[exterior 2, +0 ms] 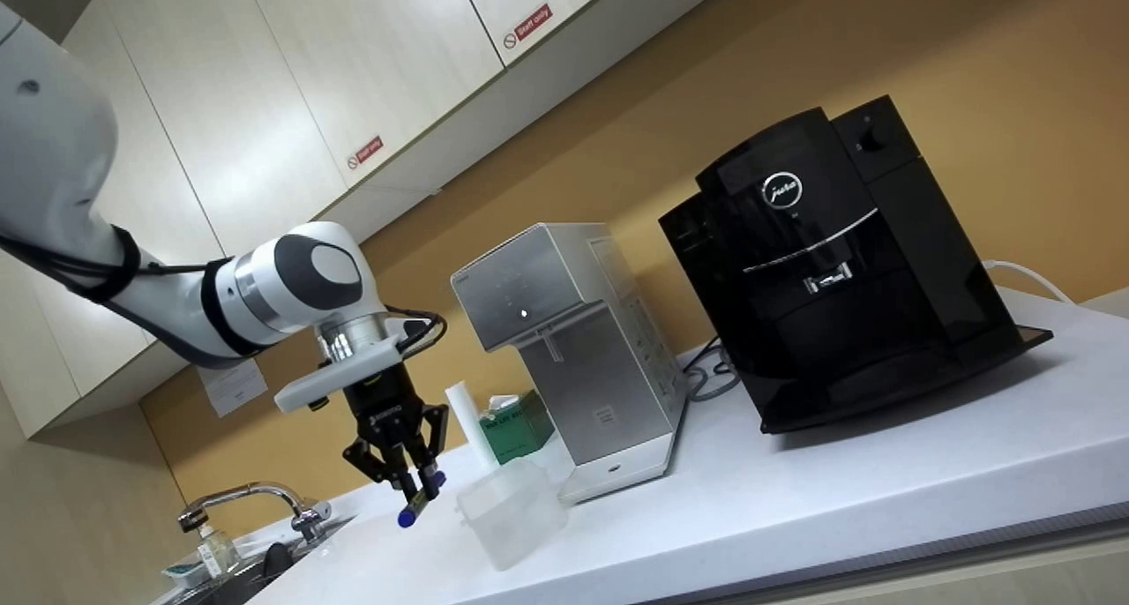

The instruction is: Put the black marker inside the container

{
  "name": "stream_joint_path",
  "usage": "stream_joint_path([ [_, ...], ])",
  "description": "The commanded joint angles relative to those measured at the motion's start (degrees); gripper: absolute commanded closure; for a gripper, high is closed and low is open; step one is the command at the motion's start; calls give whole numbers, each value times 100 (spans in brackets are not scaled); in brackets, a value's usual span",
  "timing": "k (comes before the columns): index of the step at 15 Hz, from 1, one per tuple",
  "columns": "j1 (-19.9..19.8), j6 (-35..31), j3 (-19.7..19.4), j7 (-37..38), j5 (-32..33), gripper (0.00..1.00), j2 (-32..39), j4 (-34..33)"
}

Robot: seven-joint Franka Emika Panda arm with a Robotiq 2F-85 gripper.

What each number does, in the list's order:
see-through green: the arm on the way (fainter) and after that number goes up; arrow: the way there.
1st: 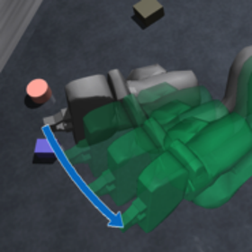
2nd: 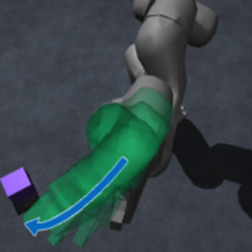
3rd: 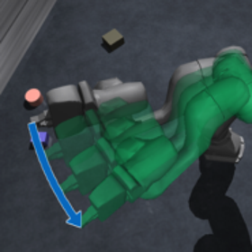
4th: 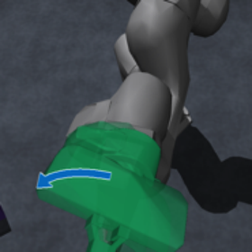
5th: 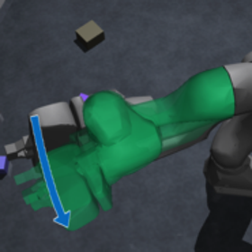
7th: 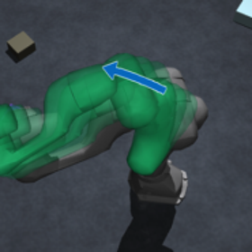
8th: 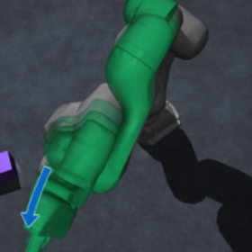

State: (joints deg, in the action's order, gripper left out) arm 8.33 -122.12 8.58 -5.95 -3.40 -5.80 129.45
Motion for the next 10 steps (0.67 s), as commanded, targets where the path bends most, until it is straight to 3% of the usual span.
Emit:
stream_joint_path([
  [1,41,-275,37,343,-2,95,391,-299],
  [10,51,-793,60,359,-33,95,1059,-798],
])
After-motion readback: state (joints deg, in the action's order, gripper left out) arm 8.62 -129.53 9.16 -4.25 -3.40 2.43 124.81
